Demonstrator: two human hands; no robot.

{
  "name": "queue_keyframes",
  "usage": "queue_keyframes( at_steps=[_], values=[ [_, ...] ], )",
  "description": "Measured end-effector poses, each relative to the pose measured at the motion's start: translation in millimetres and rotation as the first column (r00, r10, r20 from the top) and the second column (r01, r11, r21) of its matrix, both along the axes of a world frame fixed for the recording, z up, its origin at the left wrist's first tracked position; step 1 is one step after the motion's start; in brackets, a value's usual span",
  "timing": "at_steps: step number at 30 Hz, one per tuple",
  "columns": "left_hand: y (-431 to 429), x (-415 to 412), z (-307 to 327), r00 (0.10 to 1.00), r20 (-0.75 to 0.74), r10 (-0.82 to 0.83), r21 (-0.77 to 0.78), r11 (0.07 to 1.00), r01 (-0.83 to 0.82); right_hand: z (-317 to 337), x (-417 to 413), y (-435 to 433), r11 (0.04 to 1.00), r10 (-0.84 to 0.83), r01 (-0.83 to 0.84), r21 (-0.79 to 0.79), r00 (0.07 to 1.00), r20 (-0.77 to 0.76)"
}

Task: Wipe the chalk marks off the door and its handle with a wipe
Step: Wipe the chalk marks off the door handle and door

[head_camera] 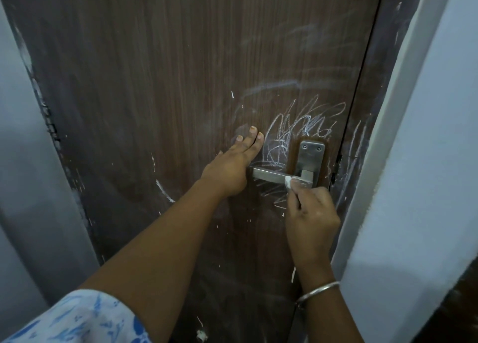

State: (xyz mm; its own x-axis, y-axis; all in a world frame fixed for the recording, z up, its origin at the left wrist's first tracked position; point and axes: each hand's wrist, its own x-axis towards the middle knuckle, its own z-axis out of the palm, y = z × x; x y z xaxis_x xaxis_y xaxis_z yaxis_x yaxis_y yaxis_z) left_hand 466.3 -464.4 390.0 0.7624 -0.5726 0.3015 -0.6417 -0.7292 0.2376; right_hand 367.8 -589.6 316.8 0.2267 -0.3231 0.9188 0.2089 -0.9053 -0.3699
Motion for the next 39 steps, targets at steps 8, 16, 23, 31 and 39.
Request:
queue_keyframes(
  at_steps=[8,16,23,31,39],
  values=[
    [0,0,0,1.0,0.01,-0.001,0.005,1.0,0.001,1,-2,-7,1.0,-0.022,0.022,0.022,1.0,-0.018],
    [-1,-3,2,1.0,0.007,0.007,0.012,1.0,-0.007,6,-13,-9,0.992,-0.088,0.091,0.087,0.995,-0.04],
    [-1,-3,1,1.0,0.005,0.006,0.012,1.0,-0.006,3,-11,-19,0.983,-0.143,0.15,0.104,0.987,-0.068],
    [-1,-4,3,1.0,-0.011,0.006,0.023,1.0,-0.006,14,-12,-16,0.981,-0.152,0.168,0.099,0.976,-0.153],
    [-1,-11,9,1.0,-0.011,0.011,0.074,0.997,-0.01,42,-20,-12,0.988,-0.15,0.151,-0.002,0.975,-0.165]
  ],
)
